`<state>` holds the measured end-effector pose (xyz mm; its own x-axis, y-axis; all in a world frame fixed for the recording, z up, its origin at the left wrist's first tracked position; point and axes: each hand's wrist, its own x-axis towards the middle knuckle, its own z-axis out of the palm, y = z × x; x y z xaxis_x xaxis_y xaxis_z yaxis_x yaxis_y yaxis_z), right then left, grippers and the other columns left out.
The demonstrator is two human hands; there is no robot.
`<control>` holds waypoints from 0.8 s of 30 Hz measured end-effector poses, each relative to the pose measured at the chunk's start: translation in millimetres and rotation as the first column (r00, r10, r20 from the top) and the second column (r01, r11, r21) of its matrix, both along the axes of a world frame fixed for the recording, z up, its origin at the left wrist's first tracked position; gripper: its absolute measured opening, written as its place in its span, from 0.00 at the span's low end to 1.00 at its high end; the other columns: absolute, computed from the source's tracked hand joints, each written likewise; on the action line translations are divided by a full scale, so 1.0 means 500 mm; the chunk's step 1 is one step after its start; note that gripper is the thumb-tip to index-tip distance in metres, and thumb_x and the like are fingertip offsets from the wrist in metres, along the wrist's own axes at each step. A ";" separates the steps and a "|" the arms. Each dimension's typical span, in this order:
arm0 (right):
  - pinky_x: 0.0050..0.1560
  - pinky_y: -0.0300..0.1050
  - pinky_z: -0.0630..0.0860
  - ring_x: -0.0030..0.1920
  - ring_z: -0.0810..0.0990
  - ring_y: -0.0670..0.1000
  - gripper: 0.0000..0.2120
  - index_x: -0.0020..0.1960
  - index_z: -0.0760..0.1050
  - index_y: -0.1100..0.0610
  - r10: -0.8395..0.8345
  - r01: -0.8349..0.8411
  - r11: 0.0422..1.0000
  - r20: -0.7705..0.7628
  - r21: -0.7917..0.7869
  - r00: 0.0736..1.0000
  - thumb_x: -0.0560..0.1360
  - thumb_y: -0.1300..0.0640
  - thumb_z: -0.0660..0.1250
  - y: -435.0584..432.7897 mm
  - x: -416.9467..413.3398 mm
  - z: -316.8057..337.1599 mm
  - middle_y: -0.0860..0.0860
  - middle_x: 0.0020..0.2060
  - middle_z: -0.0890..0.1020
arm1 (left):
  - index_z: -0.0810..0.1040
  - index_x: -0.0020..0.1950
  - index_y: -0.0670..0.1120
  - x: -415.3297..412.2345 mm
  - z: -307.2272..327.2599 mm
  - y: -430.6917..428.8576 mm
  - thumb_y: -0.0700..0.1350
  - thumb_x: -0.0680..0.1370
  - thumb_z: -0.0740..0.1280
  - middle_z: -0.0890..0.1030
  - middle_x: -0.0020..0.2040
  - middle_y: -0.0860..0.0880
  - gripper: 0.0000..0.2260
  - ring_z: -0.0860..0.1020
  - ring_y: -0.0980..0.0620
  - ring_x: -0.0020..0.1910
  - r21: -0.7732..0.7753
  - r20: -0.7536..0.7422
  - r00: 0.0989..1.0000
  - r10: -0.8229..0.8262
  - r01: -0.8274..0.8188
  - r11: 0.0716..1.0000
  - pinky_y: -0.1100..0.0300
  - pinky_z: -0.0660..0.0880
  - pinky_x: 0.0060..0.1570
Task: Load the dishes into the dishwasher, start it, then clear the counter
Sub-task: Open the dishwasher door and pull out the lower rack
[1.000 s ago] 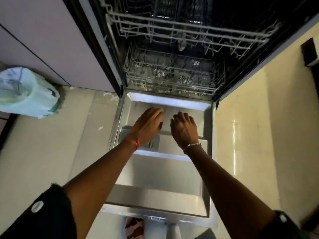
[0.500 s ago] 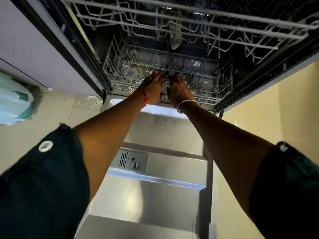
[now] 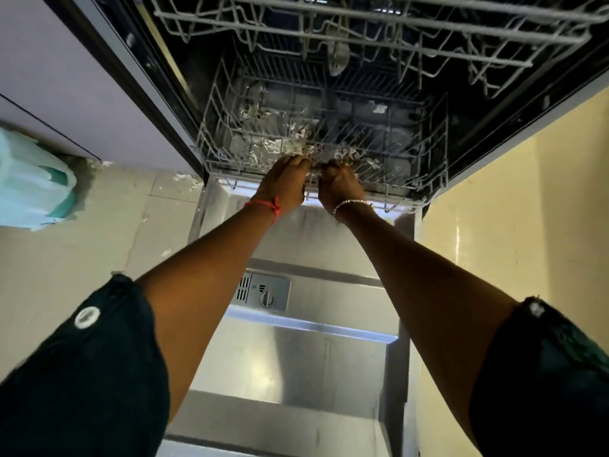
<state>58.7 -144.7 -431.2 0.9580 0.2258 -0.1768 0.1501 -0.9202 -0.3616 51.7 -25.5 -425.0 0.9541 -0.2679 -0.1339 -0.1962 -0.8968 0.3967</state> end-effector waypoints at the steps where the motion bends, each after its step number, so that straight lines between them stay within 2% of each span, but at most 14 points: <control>1: 0.62 0.48 0.67 0.63 0.71 0.60 0.17 0.64 0.71 0.64 -0.008 0.008 1.000 -0.006 0.007 1.000 0.78 0.63 0.54 -0.001 -0.031 0.007 0.61 0.62 0.74 | 0.66 0.69 0.37 -0.029 -0.001 0.001 0.33 0.75 0.59 0.69 0.67 0.39 0.22 0.64 0.43 0.68 -0.023 0.007 1.000 0.012 -0.012 1.000 0.60 0.55 0.67; 3: 0.57 0.48 0.68 0.61 0.73 0.60 0.16 0.62 0.72 0.65 -0.019 0.019 1.000 -0.019 -0.005 1.000 0.78 0.64 0.54 0.001 -0.089 0.020 0.62 0.60 0.75 | 0.70 0.66 0.37 -0.084 -0.003 0.007 0.31 0.74 0.58 0.72 0.64 0.38 0.20 0.67 0.42 0.66 -0.072 0.021 0.998 0.051 -0.049 0.996 0.59 0.58 0.66; 5: 0.55 0.49 0.69 0.59 0.74 0.61 0.15 0.62 0.73 0.63 -0.003 0.002 0.999 -0.048 -0.035 0.999 0.78 0.63 0.54 0.008 -0.165 0.031 0.62 0.59 0.76 | 0.75 0.61 0.37 -0.156 -0.002 0.018 0.31 0.73 0.58 0.76 0.59 0.37 0.18 0.71 0.40 0.62 -0.087 -0.002 0.997 0.080 -0.080 0.993 0.52 0.66 0.63; 7: 0.54 0.50 0.70 0.58 0.76 0.61 0.16 0.61 0.74 0.62 -0.017 0.015 0.999 -0.078 -0.031 0.997 0.78 0.62 0.53 0.008 -0.197 0.023 0.61 0.57 0.77 | 0.78 0.55 0.38 -0.189 -0.009 0.021 0.32 0.73 0.58 0.78 0.52 0.37 0.15 0.75 0.39 0.56 -0.079 -0.019 0.996 0.086 -0.087 0.993 0.50 0.71 0.55; 12: 0.55 0.50 0.70 0.58 0.75 0.61 0.16 0.61 0.74 0.63 -0.008 -0.003 0.997 -0.138 -0.075 0.990 0.79 0.62 0.52 0.020 -0.358 0.035 0.63 0.56 0.77 | 0.80 0.45 0.39 -0.338 0.011 0.037 0.38 0.74 0.58 0.80 0.44 0.38 0.11 0.77 0.41 0.46 -0.064 -0.118 0.985 0.128 -0.136 0.989 0.56 0.69 0.42; 14: 0.56 0.50 0.70 0.58 0.75 0.61 0.16 0.62 0.73 0.62 -0.016 0.002 0.997 -0.176 -0.082 0.984 0.80 0.62 0.51 0.025 -0.428 0.048 0.63 0.57 0.76 | 0.80 0.38 0.36 -0.409 0.034 0.039 0.35 0.71 0.60 0.80 0.37 0.34 0.09 0.78 0.36 0.39 -0.098 -0.093 0.992 0.081 -0.090 0.991 0.53 0.71 0.37; 16: 0.57 0.49 0.70 0.59 0.75 0.61 0.16 0.62 0.72 0.62 -0.019 -0.002 0.996 -0.227 -0.089 0.974 0.80 0.62 0.51 0.026 -0.484 0.056 0.62 0.58 0.76 | 0.80 0.35 0.34 -0.470 0.041 0.051 0.29 0.66 0.62 0.80 0.34 0.33 0.07 0.80 0.34 0.35 -0.118 -0.075 0.997 0.009 -0.018 0.993 0.52 0.75 0.34; 18: 0.55 0.48 0.70 0.58 0.75 0.60 0.16 0.62 0.72 0.63 -0.028 -0.003 0.994 -0.269 -0.112 0.963 0.79 0.64 0.52 0.032 -0.546 0.069 0.63 0.57 0.76 | 0.82 0.39 0.36 -0.529 0.039 0.065 0.32 0.67 0.61 0.82 0.37 0.35 0.10 0.81 0.36 0.39 -0.117 -0.143 0.989 -0.021 0.004 0.993 0.52 0.76 0.39; 19: 0.51 0.48 0.73 0.53 0.78 0.61 0.15 0.58 0.75 0.64 -0.016 -0.013 0.992 -0.229 -0.122 0.973 0.77 0.66 0.54 0.036 -0.577 0.080 0.63 0.53 0.78 | 0.83 0.42 0.38 -0.558 0.035 0.071 0.36 0.69 0.58 0.83 0.40 0.37 0.14 0.81 0.38 0.43 -0.127 -0.167 0.986 -0.014 -0.008 0.992 0.52 0.76 0.44; 20: 0.42 0.48 0.77 0.44 0.82 0.60 0.12 0.49 0.79 0.64 -0.012 -0.010 0.994 -0.201 -0.110 0.980 0.71 0.69 0.58 0.042 -0.600 0.091 0.63 0.43 0.81 | 0.84 0.45 0.39 -0.583 0.032 0.076 0.39 0.70 0.55 0.83 0.43 0.39 0.17 0.81 0.40 0.46 -0.139 -0.190 0.982 -0.012 -0.015 0.990 0.53 0.76 0.47; 21: 0.29 0.44 0.76 0.31 0.81 0.58 0.09 0.37 0.81 0.61 -0.020 0.000 0.997 -0.259 -0.077 0.966 0.62 0.68 0.63 0.046 -0.622 0.103 0.60 0.31 0.81 | 0.84 0.47 0.41 -0.606 0.034 0.080 0.41 0.71 0.54 0.84 0.45 0.41 0.19 0.81 0.41 0.49 -0.140 -0.213 0.977 -0.018 -0.013 0.990 0.54 0.75 0.50; 22: 0.20 0.38 0.70 0.22 0.78 0.56 0.05 0.28 0.79 0.58 -0.027 0.016 0.999 -0.323 -0.038 0.946 0.55 0.65 0.65 0.046 -0.643 0.099 0.56 0.23 0.77 | 0.84 0.49 0.43 -0.626 0.037 0.083 0.40 0.73 0.55 0.84 0.47 0.42 0.17 0.80 0.43 0.51 -0.133 -0.232 0.972 -0.025 -0.006 0.991 0.55 0.74 0.53; 23: 0.18 0.37 0.68 0.20 0.77 0.55 0.04 0.25 0.77 0.57 -0.027 0.008 0.998 -0.269 -0.070 0.963 0.53 0.64 0.65 0.044 -0.666 0.092 0.55 0.21 0.76 | 0.84 0.50 0.44 -0.644 0.041 0.086 0.38 0.74 0.58 0.84 0.49 0.43 0.14 0.80 0.44 0.53 -0.130 -0.254 0.966 -0.038 0.005 0.991 0.57 0.74 0.54; 24: 0.23 0.38 0.72 0.25 0.79 0.58 0.06 0.29 0.79 0.60 0.010 -0.031 0.997 -0.292 -0.068 0.956 0.57 0.66 0.64 0.045 -0.687 0.100 0.58 0.25 0.79 | 0.84 0.50 0.44 -0.658 0.040 0.088 0.35 0.74 0.62 0.84 0.49 0.44 0.13 0.80 0.46 0.53 -0.142 -0.291 0.955 -0.055 0.014 0.990 0.58 0.74 0.55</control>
<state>-284.9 -122.0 -381.1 0.8580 0.2211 -0.4637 0.0670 -0.9431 -0.3258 -277.3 18.7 -405.1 0.8677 -0.3357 -0.3665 -0.0824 -0.8244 0.5600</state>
